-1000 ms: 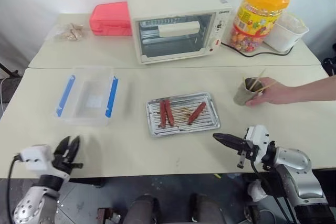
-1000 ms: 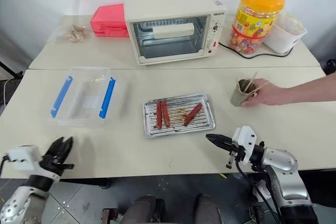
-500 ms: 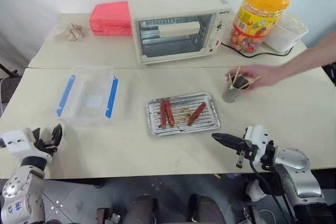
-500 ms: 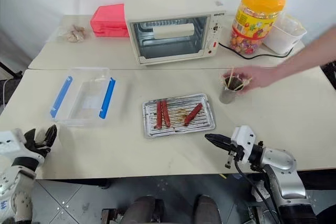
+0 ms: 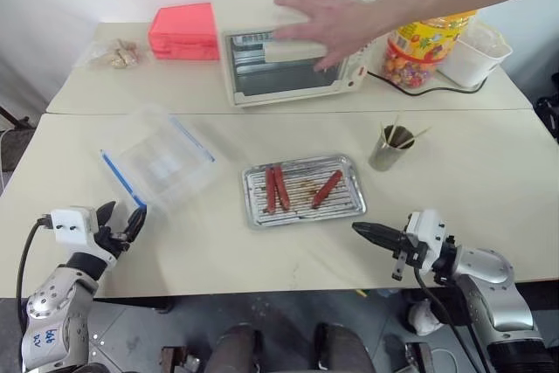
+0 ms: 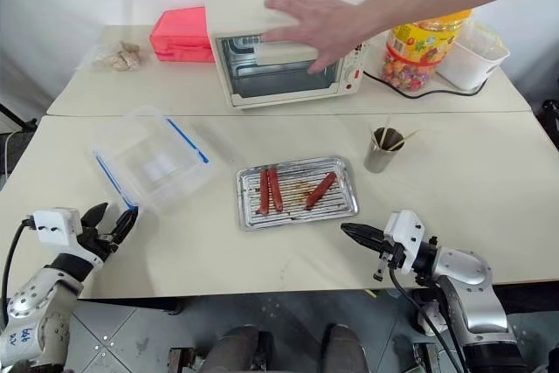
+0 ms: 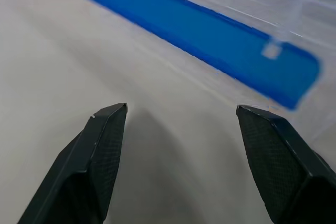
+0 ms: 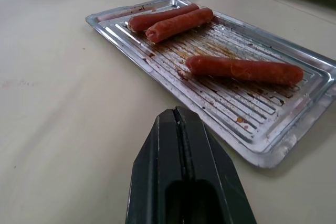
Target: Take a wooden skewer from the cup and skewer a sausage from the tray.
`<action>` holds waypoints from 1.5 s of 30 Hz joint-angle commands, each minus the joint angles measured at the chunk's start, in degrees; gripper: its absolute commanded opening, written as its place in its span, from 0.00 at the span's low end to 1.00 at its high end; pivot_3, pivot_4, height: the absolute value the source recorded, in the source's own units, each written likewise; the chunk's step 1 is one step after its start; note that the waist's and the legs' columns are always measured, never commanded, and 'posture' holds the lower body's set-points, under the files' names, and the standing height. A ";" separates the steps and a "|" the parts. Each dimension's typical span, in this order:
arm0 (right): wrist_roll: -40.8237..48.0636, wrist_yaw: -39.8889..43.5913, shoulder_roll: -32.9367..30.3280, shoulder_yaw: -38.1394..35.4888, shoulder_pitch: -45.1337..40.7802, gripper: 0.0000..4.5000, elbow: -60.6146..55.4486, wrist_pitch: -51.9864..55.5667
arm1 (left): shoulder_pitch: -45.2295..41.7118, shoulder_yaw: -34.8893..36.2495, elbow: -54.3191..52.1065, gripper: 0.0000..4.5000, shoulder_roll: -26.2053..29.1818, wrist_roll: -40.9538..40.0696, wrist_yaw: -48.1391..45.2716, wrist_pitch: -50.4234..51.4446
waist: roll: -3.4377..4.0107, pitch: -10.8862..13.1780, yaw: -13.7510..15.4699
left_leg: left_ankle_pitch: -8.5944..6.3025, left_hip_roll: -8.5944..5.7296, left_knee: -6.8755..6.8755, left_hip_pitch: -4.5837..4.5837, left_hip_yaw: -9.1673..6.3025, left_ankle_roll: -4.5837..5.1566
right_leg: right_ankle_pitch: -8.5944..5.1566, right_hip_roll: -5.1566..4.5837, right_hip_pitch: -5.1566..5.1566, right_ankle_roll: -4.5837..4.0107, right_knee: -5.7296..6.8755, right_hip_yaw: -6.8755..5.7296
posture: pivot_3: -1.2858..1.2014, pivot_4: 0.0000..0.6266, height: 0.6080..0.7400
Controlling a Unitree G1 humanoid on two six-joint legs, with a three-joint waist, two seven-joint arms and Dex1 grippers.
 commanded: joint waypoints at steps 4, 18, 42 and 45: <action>0.60 -0.02 0.05 -0.48 0.59 0.00 -0.87 -0.82 | 2.60 1.92 -2.16 0.78 -0.33 -0.02 1.55 -0.32 | 0.00 0.00 0.00 | 0.00 0.00 0.00 0.00 0.00 0.00 | 0.00 0.00 0.00 0.00 0.00 0.01 | 0.52 0.24 1.00; 1.10 -0.58 -0.33 -0.67 0.66 0.00 -2.91 1.20 | -4.57 5.47 1.76 0.78 2.31 -2.32 1.88 0.18 | -0.04 -0.03 0.26 | 0.00 -0.03 0.04 -0.01 -0.09 0.00 | 0.00 -0.03 0.05 0.00 -0.02 0.01 | 0.52 0.24 1.00; 1.91 -3.51 -0.13 -2.15 3.38 0.00 -5.15 0.68 | -17.58 6.20 9.93 0.78 3.46 1.55 10.98 0.78 | -0.10 -0.05 0.01 | 0.00 -0.02 0.01 -0.02 -0.11 0.00 | 0.01 0.00 -0.02 0.01 0.13 -0.17 | 0.52 0.24 1.00; 4.46 -2.69 -1.29 -4.79 4.26 0.00 -6.81 1.11 | -7.74 8.19 1.19 0.78 6.61 -2.87 1.73 3.21 | -0.10 -0.05 -0.62 | -0.01 0.01 -0.02 -0.03 -0.08 -0.02 | 0.00 0.00 -0.07 0.01 0.13 -0.16 | 0.52 0.24 1.00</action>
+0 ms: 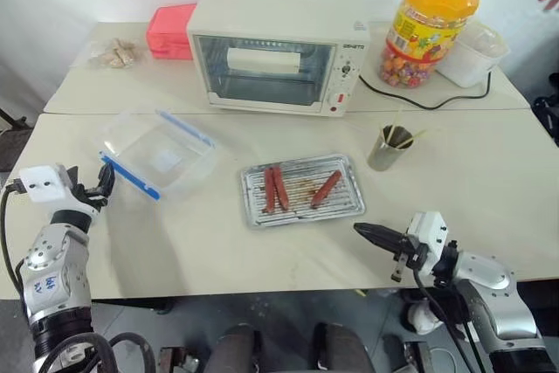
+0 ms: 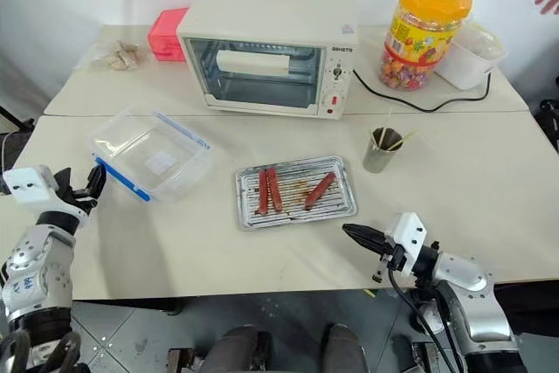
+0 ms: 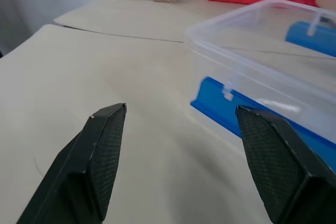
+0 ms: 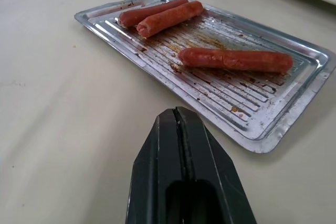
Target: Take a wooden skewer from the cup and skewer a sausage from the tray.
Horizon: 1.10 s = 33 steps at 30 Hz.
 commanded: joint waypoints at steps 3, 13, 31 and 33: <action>5.95 1.77 -2.48 -5.87 1.90 0.00 -5.10 0.98 | 15.09 4.74 -14.25 0.82 6.66 -7.00 -15.18 2.52 | -0.01 0.01 -0.93 | -0.02 0.02 -0.07 -0.02 -0.01 -0.04 | 0.00 0.00 -0.08 0.00 0.04 0.03 | 0.52 0.24 1.00; 6.85 3.86 -4.70 -7.85 3.62 0.63 -5.69 1.44 | 30.43 -6.15 -27.87 1.00 14.10 -7.09 -42.64 -4.24 | 0.11 0.06 0.25 | -0.07 0.00 -0.05 0.01 0.02 -0.11 | -0.01 0.00 0.17 -0.03 -0.46 0.20 | 0.52 0.24 1.00; 3.72 8.64 -5.40 -6.00 1.48 1.00 -2.40 -2.43 | 30.86 -10.55 -23.38 1.00 9.82 0.58 -42.24 -12.20 | 0.13 0.07 0.30 | -0.05 0.05 -0.04 0.01 0.09 -0.06 | -0.01 0.05 0.18 -0.01 -0.47 0.18 | 0.52 0.24 1.00; 3.19 8.95 -5.43 -5.81 -0.15 1.00 -0.58 -3.12 | 31.08 -10.60 -23.34 1.00 9.21 0.70 -42.02 -13.20 | 0.13 0.07 0.28 | -0.05 0.04 -0.04 0.01 0.10 -0.06 | -0.01 0.04 0.18 -0.01 -0.48 0.18 | 0.52 0.24 1.00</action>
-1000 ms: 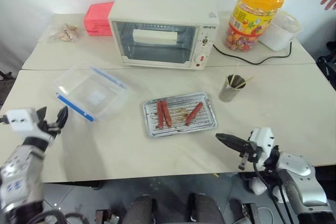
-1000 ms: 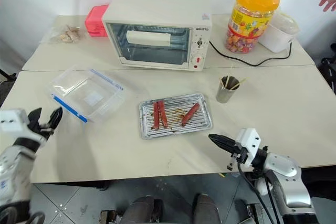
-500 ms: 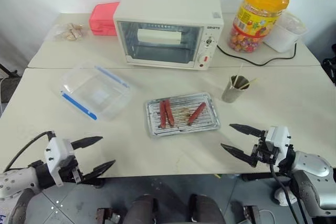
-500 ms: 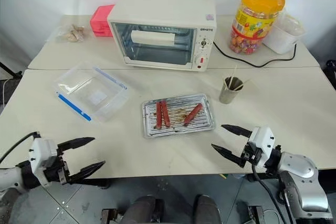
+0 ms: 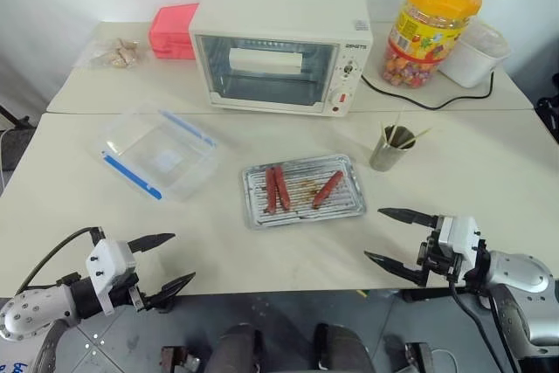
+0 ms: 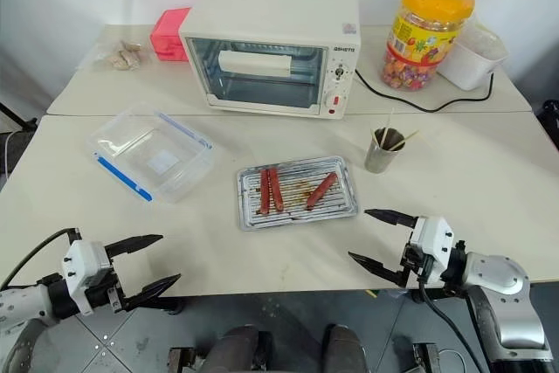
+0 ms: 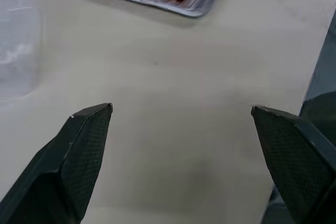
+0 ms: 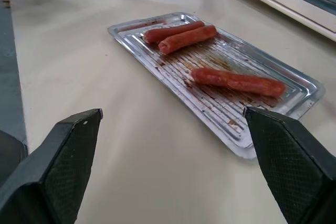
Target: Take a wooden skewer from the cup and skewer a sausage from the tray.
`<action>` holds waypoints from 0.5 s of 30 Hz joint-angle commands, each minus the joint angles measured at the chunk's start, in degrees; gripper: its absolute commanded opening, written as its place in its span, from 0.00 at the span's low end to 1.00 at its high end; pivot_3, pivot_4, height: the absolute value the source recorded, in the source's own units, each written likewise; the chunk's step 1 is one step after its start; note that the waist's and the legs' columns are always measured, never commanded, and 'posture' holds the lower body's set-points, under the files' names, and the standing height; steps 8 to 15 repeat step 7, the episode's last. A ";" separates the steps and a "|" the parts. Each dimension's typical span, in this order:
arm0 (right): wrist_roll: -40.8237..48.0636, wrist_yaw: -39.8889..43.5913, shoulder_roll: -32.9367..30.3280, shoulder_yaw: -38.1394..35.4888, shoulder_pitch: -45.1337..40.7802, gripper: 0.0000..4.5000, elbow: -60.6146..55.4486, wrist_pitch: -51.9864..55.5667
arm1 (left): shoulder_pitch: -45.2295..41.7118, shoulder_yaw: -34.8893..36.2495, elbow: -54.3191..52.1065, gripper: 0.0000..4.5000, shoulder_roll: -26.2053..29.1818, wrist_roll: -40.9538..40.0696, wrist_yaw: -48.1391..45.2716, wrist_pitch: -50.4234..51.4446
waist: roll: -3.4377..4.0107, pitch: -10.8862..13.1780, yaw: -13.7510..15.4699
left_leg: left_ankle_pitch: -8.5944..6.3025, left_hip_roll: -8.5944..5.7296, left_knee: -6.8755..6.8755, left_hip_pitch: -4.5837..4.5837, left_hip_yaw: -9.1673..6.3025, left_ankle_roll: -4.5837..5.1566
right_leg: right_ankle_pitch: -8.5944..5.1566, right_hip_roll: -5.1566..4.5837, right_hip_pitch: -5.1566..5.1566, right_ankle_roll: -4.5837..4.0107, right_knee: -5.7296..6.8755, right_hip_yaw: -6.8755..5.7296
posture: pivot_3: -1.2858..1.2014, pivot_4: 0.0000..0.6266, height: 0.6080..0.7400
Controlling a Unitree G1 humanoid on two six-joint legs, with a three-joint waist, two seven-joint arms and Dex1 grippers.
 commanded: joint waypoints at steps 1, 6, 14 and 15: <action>-0.20 0.63 -0.58 -0.44 -1.84 1.00 1.72 -1.70 | 0.65 -0.20 -0.14 1.00 -0.95 0.50 0.49 -2.22 | 0.00 0.00 0.04 | 0.00 0.00 0.00 0.00 0.01 0.00 | 0.00 -0.01 0.00 0.00 -0.01 0.00 | 0.52 0.24 1.00; -0.52 1.18 -0.09 0.36 -3.02 1.00 2.97 -2.53 | 0.41 -0.30 -0.38 1.00 -1.28 0.26 1.05 -1.94 | 0.00 0.00 0.04 | 0.00 0.00 0.00 0.00 -0.02 0.01 | 0.00 0.00 0.00 0.00 0.01 -0.02 | 0.52 0.24 1.00; -0.55 1.17 0.06 0.49 -3.05 1.00 3.03 -2.65 | 0.35 -0.40 -0.44 1.00 -1.22 0.14 0.91 -1.96 | 0.00 0.00 0.04 | 0.00 0.00 0.01 0.00 -0.02 0.01 | 0.00 0.00 0.01 0.00 0.00 -0.02 | 0.52 0.24 1.00; -0.55 1.17 0.06 0.49 -3.05 1.00 3.03 -2.65 | 0.35 -0.40 -0.44 1.00 -1.22 0.14 0.91 -1.96 | 0.00 0.00 0.04 | 0.00 0.00 0.01 0.00 -0.02 0.01 | 0.00 0.00 0.01 0.00 0.00 -0.02 | 0.52 0.24 1.00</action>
